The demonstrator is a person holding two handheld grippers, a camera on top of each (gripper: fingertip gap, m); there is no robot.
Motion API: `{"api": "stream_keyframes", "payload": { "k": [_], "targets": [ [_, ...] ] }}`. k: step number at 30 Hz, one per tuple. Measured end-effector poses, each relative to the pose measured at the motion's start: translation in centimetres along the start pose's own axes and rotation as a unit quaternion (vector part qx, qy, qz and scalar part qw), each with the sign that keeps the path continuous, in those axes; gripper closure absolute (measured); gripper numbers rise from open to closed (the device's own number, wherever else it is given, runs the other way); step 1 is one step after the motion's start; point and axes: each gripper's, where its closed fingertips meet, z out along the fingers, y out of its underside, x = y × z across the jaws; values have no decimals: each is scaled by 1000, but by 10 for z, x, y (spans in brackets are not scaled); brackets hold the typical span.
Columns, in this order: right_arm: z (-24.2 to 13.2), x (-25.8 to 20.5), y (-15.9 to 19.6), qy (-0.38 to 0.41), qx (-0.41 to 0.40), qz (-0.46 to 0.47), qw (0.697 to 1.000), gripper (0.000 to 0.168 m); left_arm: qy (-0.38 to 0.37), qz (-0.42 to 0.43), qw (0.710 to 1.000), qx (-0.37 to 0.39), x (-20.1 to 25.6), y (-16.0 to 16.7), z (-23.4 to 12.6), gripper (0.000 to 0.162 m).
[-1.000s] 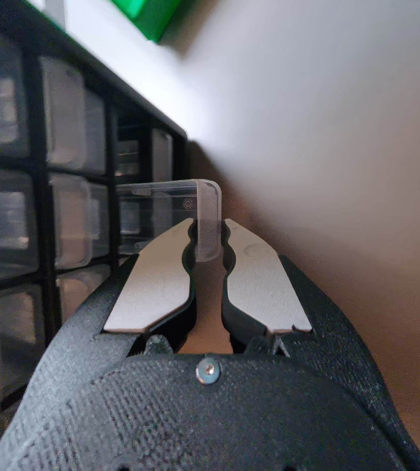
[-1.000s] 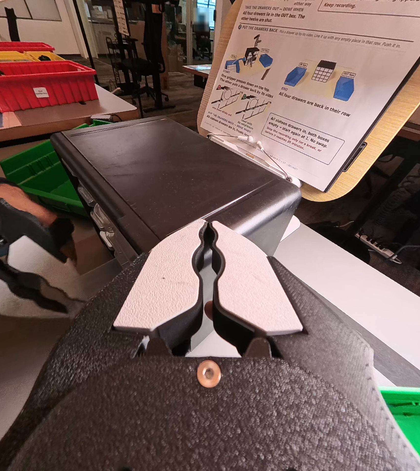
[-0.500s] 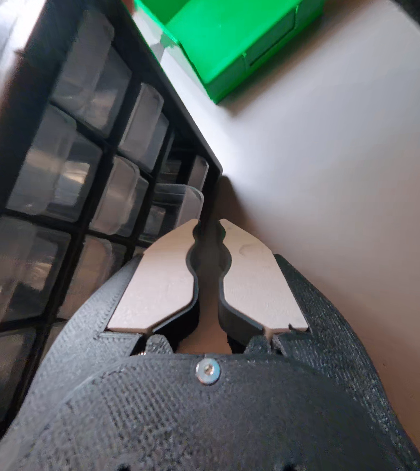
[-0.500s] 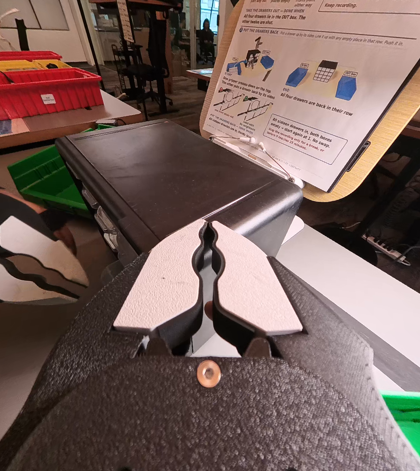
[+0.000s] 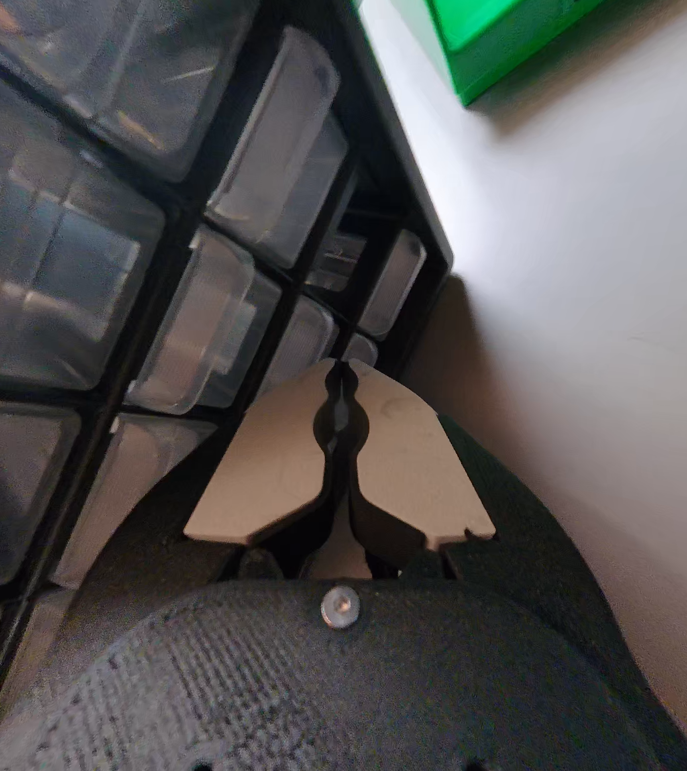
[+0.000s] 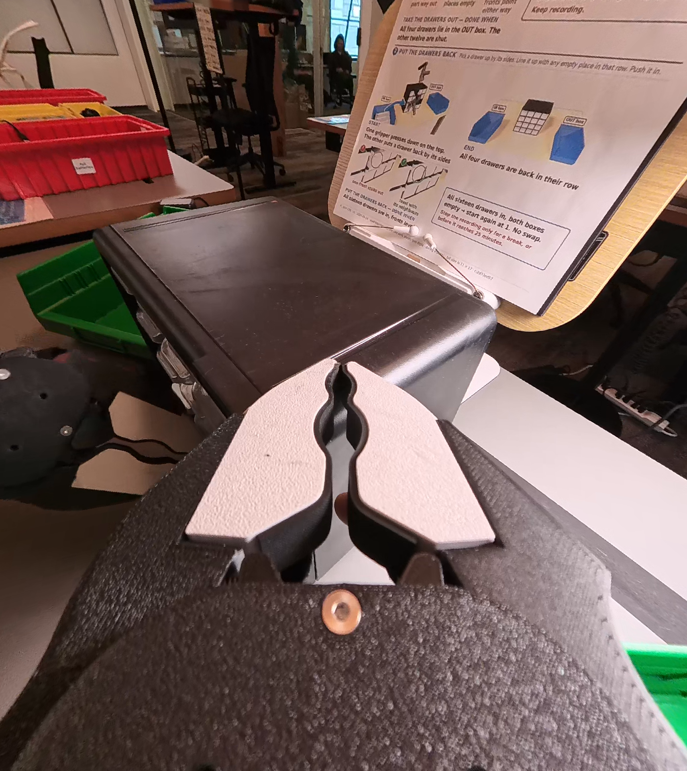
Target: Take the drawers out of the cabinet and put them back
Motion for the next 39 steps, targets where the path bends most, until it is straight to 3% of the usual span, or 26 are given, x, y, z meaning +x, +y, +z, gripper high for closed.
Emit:
{"api": "stream_keyframes", "payload": {
  "k": [3,7,11,18,21,24,28,35,39],
  "targets": [
    [0,0,0,0,0,0,1000,168,30,20,999,19,11,-2,-12,161],
    [0,0,0,-1,1,0,1000,168,100,63,992,46,19,12,-56,162],
    [0,0,0,-2,2,3,1000,168,88,83,992,42,-21,49,-102,162],
    [1,3,0,10,5,5,1000,168,-21,64,992,-103,-138,176,-146,150],
    [1,4,0,11,7,7,1000,168,-64,74,977,-192,-190,238,-157,138],
    [1,4,0,8,10,12,1000,168,-92,97,943,-304,-238,300,-170,130],
    [1,4,0,5,11,14,1000,168,-64,109,912,-390,-264,347,-168,124],
    [1,4,0,-1,14,20,1000,168,34,74,876,-475,-259,378,-131,118],
    [2,4,-1,-11,20,30,999,168,47,82,851,-516,-263,400,-116,120]
  ]
}}
